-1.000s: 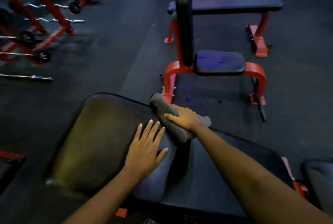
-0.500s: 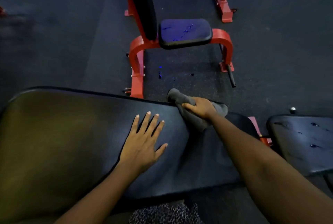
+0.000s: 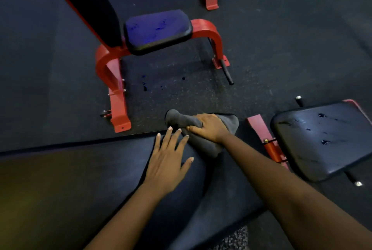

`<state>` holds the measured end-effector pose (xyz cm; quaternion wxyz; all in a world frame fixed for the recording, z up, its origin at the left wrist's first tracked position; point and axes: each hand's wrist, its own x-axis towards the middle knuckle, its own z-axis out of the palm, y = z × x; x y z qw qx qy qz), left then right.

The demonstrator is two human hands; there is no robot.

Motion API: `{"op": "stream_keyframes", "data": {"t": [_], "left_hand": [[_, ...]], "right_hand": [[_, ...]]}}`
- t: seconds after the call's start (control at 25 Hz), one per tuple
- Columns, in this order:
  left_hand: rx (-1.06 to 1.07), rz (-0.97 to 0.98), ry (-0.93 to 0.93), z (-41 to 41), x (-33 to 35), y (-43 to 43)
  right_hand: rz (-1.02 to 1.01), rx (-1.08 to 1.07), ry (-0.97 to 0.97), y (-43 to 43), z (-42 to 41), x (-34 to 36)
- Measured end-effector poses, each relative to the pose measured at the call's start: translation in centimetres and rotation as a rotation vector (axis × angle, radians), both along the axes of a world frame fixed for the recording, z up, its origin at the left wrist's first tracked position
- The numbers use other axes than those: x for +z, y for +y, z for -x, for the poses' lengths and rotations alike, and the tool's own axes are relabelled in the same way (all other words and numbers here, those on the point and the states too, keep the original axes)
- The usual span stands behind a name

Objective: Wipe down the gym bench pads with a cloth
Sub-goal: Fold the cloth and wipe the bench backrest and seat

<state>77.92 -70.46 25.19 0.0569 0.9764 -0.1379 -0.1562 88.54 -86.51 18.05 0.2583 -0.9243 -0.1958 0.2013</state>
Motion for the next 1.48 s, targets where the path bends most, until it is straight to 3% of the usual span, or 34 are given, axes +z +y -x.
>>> {"op": "stream_keyframes", "data": {"t": [0.24, 0.4, 0.6, 0.72, 1.0, 1.2, 1.32, 1.48], "left_hand": [[-0.15, -0.123, 0.054, -1.8, -4.2, -9.0], [-0.288, -0.175, 0.141, -1.4, -7.1, -14.4], [-0.336, -0.191, 0.065, -0.6, -9.5, -15.2], [-0.352, -0.193, -0.024, -0.4, -10.2, -15.2], [-0.351, -0.185, -0.084, -0.2, -10.9, -14.6], [-0.328, -0.22, 0.047, -0.6, -10.3, -14.8], [-0.226, -0.049, 0.147, -0.4, -8.6, -14.8], [0.402, 0.679, 0.519, 3.6, -1.8, -16.6]], "right_hand": [[0.076, -0.129, 0.11, -9.3, -2.3, -4.7], [-0.032, -0.3, 0.201, -14.1, -2.7, -7.7], [-0.15, -0.704, 0.44, -19.5, 2.8, -10.9], [-0.199, -0.83, 0.505, -20.2, 6.6, -11.2], [-0.209, -0.917, 0.403, -21.3, 12.8, -8.9], [-0.207, -1.027, 0.272, -21.7, 14.7, -6.5], [-0.248, -1.172, 0.276, -21.7, 15.0, -2.0], [-0.487, -1.381, 0.407, -19.7, 18.0, 3.8]]}}
